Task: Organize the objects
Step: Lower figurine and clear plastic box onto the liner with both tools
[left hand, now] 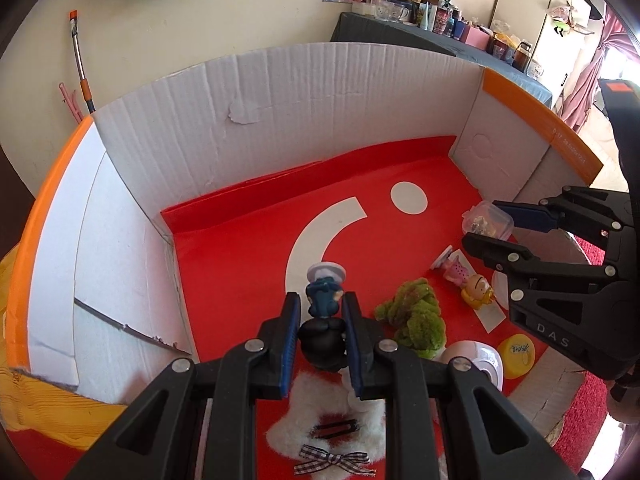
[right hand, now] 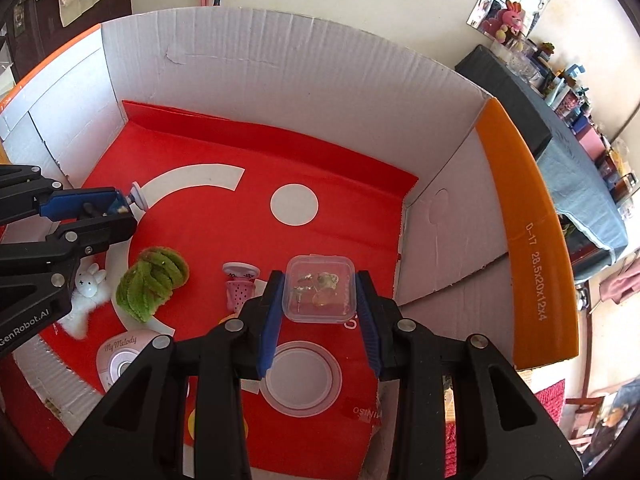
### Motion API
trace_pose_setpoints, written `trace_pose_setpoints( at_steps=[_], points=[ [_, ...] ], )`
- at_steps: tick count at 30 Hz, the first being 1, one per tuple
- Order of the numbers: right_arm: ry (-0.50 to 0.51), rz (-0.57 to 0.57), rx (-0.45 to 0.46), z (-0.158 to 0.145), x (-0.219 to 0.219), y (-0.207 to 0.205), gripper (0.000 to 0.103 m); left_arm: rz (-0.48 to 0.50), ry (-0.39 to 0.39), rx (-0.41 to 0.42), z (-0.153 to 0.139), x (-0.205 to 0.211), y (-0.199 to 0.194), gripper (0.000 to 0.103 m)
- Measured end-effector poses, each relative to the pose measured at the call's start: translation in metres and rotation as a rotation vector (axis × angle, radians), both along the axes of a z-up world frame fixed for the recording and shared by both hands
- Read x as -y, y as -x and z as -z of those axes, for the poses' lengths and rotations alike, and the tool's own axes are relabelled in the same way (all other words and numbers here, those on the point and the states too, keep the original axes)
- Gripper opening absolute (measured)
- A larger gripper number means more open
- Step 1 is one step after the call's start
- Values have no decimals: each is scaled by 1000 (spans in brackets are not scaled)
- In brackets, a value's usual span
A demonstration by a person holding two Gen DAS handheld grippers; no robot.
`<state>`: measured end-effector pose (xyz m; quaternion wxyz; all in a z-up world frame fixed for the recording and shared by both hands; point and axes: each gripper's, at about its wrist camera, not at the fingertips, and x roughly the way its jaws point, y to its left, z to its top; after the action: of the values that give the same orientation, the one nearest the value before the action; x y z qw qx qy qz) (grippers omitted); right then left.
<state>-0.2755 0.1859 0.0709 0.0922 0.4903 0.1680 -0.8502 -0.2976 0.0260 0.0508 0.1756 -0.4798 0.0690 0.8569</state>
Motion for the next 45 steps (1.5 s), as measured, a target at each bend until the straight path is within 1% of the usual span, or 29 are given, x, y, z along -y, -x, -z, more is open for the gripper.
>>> trace_pose_setpoints(
  at_steps=[4,12,21,37,38,45],
  points=[
    [-5,3,17,3,0,1,33,-2,20,12,1,-1,1,22],
    [1,7,52,9,-1,4,34,3,34,45,4,-3,1,22],
    [12,12,75,13,0,6,34,-11,20,73,4,5,3,22],
    [13,11,81,15,2,11,34,-10,23,75,3,11,3,22],
    [13,12,81,14,2,12,34,-10,25,75,3,6,6,22],
    [13,13,80,16,2,13,34,-6,34,71,1,-1,9,23]
  ],
)
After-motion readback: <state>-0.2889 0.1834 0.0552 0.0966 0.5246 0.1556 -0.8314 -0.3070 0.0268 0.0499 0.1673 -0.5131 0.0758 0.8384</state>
